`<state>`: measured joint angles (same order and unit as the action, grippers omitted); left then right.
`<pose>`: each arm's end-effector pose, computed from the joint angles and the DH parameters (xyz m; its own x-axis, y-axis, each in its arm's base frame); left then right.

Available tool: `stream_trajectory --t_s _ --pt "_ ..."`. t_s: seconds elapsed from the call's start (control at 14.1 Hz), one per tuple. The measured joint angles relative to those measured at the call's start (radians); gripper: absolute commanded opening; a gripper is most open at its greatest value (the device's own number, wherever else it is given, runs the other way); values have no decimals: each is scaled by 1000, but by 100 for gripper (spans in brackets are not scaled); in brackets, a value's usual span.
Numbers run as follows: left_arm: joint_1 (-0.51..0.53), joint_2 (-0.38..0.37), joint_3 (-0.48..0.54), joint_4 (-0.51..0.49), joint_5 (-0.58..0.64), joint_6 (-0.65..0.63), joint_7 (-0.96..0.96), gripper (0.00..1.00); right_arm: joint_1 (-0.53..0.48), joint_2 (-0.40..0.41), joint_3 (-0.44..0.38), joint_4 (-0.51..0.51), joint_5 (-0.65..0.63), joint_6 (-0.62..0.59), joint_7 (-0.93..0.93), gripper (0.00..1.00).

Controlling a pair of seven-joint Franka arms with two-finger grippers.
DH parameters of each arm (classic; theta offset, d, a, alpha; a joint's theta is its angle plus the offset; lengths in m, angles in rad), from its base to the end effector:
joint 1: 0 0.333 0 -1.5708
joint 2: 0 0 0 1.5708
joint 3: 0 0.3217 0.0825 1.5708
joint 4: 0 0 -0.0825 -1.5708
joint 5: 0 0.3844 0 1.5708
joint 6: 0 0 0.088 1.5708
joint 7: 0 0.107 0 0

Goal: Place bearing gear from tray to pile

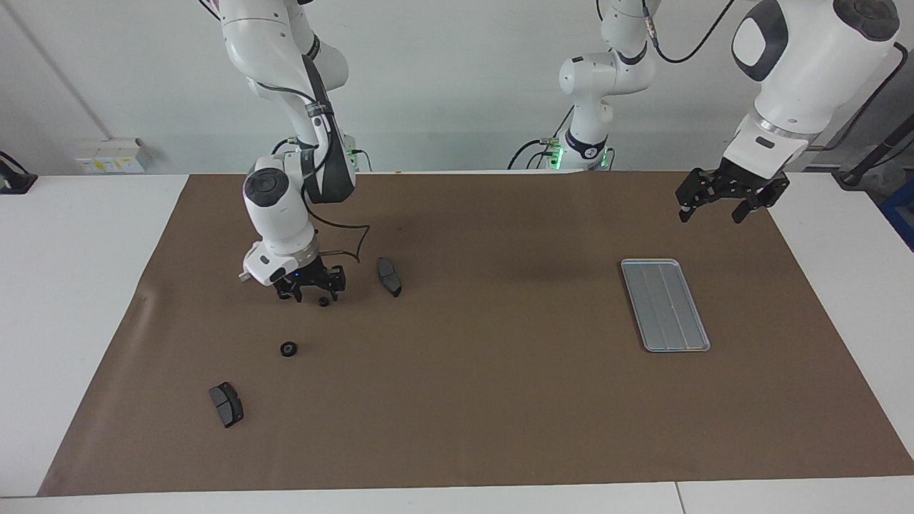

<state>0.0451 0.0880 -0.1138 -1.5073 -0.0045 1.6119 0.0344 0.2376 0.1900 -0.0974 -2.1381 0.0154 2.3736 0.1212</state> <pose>0.5852 -0.0377 0.6141 0.9946 -0.1021 0.0176 -0.1024 -0.9947 0.0139 0.5648 0.0808 0.3268 0.9988 0.0104 0.0470 0.0103 -0.9999 0.0015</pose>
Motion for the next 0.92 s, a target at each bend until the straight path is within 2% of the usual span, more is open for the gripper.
stream_trajectory --t_s 0.28,0.43,0.92 --pt "0 -1 -2 -6 0 0 3 100 -46 -42 -1 52 0 0 6 100" --pt "-1 -6 -8 -21 0 -1 3 100 -74 -69 -1 94 0 -46 18 100" --pt "2 -20 -4 -40 0 -1 3 100 -158 -136 -2 363 0 -448 29 100"
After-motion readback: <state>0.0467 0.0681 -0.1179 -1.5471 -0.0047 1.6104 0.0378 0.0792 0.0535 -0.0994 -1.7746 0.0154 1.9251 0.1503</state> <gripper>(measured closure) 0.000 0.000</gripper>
